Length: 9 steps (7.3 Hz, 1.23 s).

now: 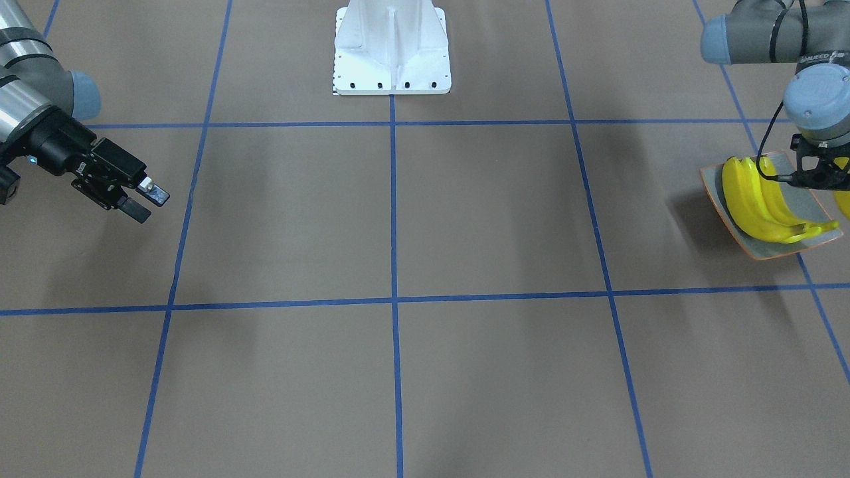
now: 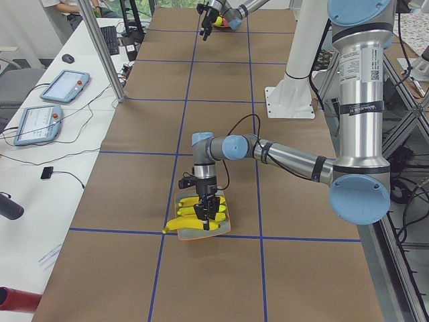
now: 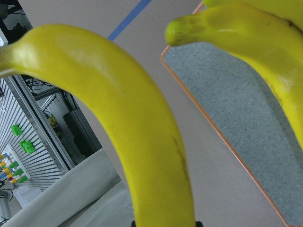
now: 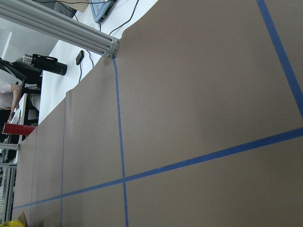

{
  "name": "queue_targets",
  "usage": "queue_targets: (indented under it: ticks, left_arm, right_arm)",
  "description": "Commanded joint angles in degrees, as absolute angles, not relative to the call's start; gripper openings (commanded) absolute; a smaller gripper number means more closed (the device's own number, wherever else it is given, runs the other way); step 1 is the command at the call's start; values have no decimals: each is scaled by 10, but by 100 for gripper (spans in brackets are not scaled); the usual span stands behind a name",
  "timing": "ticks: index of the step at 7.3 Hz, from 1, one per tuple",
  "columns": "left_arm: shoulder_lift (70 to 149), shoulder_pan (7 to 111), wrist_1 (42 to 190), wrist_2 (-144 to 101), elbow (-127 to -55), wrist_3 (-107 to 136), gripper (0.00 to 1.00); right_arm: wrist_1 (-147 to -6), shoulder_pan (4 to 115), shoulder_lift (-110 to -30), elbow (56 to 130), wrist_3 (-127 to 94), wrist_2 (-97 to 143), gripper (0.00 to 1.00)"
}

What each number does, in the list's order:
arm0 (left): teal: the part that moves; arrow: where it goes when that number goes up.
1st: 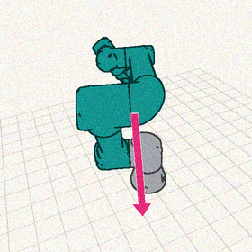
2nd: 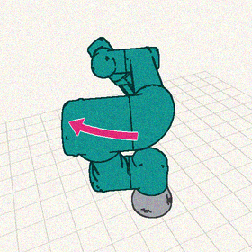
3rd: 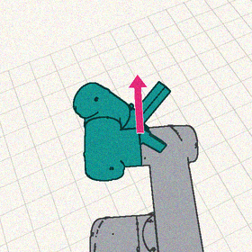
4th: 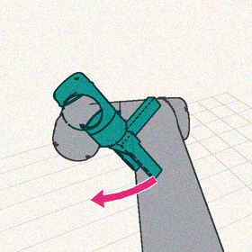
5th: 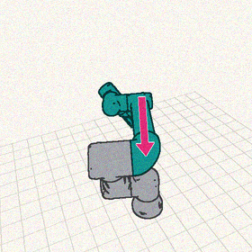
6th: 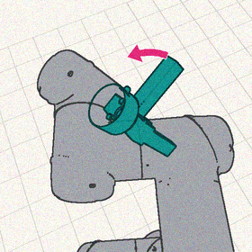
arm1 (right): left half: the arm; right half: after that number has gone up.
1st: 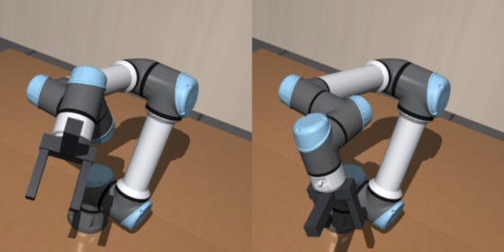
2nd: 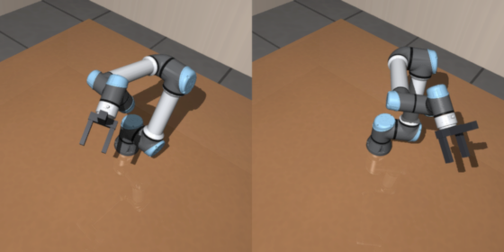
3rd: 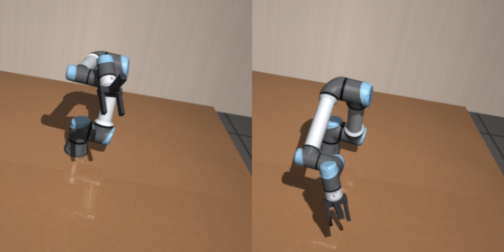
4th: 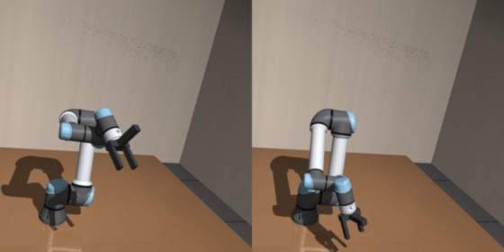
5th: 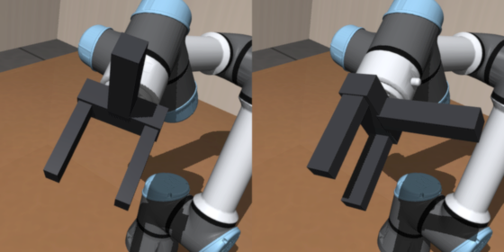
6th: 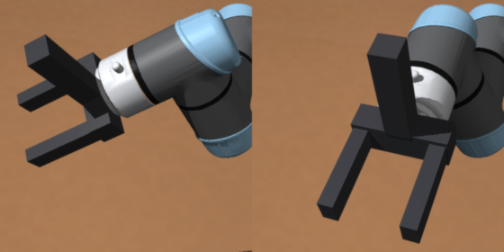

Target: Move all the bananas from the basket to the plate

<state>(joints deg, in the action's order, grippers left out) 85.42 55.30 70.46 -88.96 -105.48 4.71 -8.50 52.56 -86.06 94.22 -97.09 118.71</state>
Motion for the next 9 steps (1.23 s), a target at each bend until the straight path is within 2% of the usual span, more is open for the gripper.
queue_targets:
  ticks: [1, 7, 8, 9]
  left_arm:
    - [867, 535, 703, -895, -1029, 47, 0]
    - [871, 506, 699, -896, -1005, 47, 0]
    - [870, 506, 699, -896, -1000, 47, 28]
    - [874, 505, 699, -902, -1000, 47, 43]
  right_arm:
    - [-89, 526, -860, 942, -971, 1187, 100]
    - [-89, 526, -861, 944, -971, 1187, 100]
    - [-89, 526, -861, 944, -971, 1187, 100]
    - [-89, 526, -861, 946, -971, 1187, 100]
